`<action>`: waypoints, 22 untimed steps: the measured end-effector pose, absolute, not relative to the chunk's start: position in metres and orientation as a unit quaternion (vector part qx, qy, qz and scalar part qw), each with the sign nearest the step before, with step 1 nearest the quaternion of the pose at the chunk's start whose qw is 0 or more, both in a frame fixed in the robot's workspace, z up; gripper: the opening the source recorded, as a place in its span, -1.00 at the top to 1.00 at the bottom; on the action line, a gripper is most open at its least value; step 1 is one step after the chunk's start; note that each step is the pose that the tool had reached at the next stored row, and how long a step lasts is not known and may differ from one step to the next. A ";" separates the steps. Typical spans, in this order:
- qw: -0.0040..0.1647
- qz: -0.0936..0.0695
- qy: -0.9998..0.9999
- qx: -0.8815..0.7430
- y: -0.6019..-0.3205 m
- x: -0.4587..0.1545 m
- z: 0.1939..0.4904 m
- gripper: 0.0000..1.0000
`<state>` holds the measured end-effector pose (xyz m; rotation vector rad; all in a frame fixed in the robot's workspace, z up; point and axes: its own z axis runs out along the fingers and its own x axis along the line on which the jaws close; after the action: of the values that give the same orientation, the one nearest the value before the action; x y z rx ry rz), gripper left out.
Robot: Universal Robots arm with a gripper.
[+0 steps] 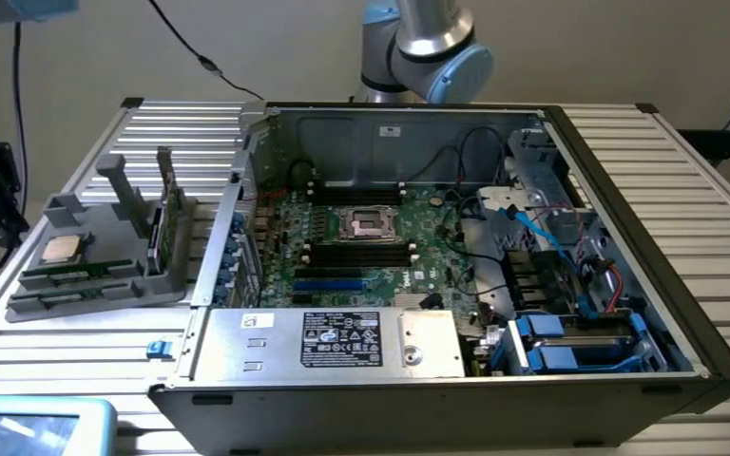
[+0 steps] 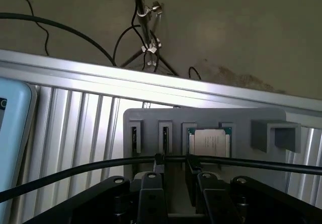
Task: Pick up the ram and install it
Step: 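Pick up the ram and move it above insertion slot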
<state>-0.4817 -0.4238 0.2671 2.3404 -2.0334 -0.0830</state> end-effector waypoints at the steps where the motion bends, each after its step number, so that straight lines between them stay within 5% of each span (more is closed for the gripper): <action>1: 0.020 -0.027 -0.655 0.755 -0.425 -0.482 0.266 0.40; 22: 0.021 -0.026 -0.630 0.776 -0.435 -0.464 0.253 0.40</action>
<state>-0.4642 -0.4352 0.2526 2.4060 -1.9519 -0.0794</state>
